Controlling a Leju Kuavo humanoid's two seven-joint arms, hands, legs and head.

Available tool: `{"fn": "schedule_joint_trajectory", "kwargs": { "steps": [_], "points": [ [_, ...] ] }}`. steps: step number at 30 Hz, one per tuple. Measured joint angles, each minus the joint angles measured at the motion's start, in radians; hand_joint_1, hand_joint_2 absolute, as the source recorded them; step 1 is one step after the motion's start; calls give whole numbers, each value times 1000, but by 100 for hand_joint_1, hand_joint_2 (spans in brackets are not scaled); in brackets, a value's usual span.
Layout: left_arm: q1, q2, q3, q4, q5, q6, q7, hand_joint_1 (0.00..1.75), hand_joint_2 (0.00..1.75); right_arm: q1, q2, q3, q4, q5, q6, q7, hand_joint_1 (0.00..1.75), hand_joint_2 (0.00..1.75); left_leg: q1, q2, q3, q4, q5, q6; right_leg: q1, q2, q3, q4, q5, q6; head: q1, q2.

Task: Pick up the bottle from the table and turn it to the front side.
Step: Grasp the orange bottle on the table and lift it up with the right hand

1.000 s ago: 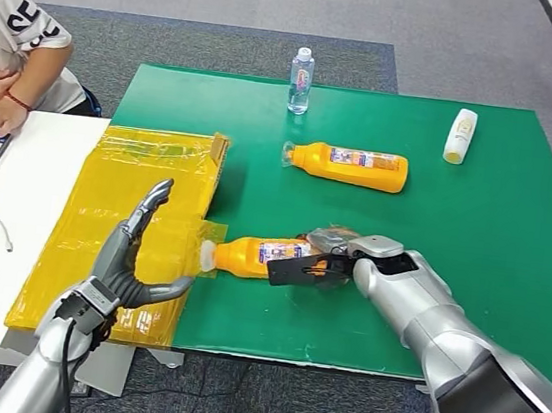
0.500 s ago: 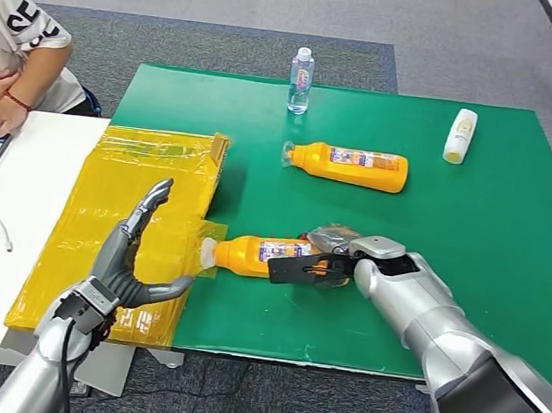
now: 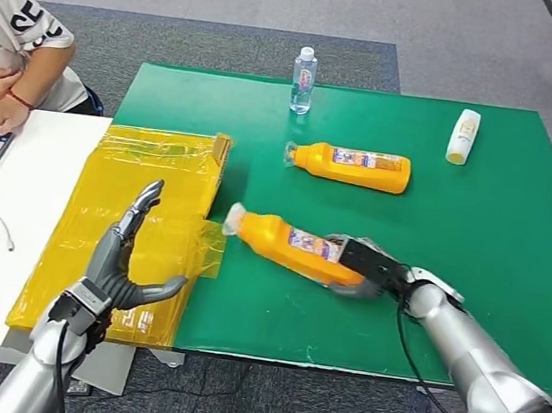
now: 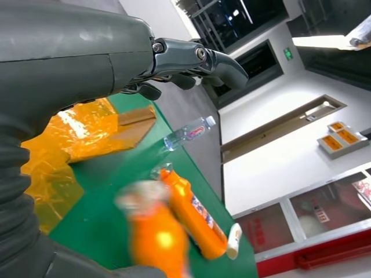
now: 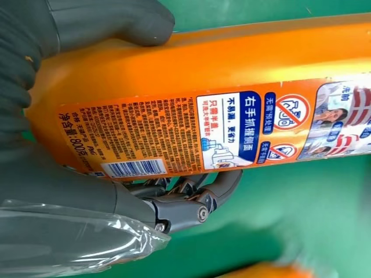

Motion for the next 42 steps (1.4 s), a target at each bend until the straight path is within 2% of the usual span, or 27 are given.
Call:
{"fn": "schedule_joint_trajectory", "kwargs": {
  "steps": [6,11,15,17,19,23,28,38,42],
  "points": [
    [38,6,8,0,-9,10,0,0,175,184,-60,-221,-185,-159,32,-57,175,175,0,0,-2,0,-2,0,0,0,-2,0,-1,0,0,0],
    [80,6,39,-4,-24,2,0,0,175,323,-65,-385,-363,-195,50,-36,175,175,0,0,-2,0,-3,-2,1,1,-4,0,-3,-1,0,0],
    [99,5,60,-6,-13,-29,0,0,175,392,-61,-476,-464,-209,76,-30,175,175,0,0,-3,0,-4,-2,1,0,-3,0,-4,0,0,0],
    [102,6,65,-6,27,-73,0,0,175,413,-58,-510,-499,-210,95,-34,175,175,0,0,-3,0,-3,-2,1,1,-3,0,-3,0,0,0],
    [100,14,65,-7,134,-198,0,0,175,425,-50,-531,-529,-205,120,-47,175,175,0,0,-3,0,-3,-2,0,1,-4,0,-3,0,0,0],
    [68,36,70,6,330,-521,-1,0,175,424,-15,-533,-576,-163,145,-64,175,175,0,0,-3,0,-2,-2,0,1,-4,0,-2,0,0,0],
    [3,41,99,54,383,-764,-2,0,175,400,37,-474,-623,-98,136,-62,175,175,0,0,-4,0,0,-3,1,1,-6,1,-2,-1,0,0],
    [-59,46,130,123,380,-847,-2,0,175,373,79,-381,-660,-63,113,-60,175,175,0,0,-6,0,1,-2,0,1,-6,1,-1,0,0,0],
    [-96,60,129,158,356,-842,-2,0,175,359,93,-312,-662,-43,81,-69,175,175,0,0,-6,0,1,-2,1,1,-8,1,0,-1,0,0]
  ]
}}
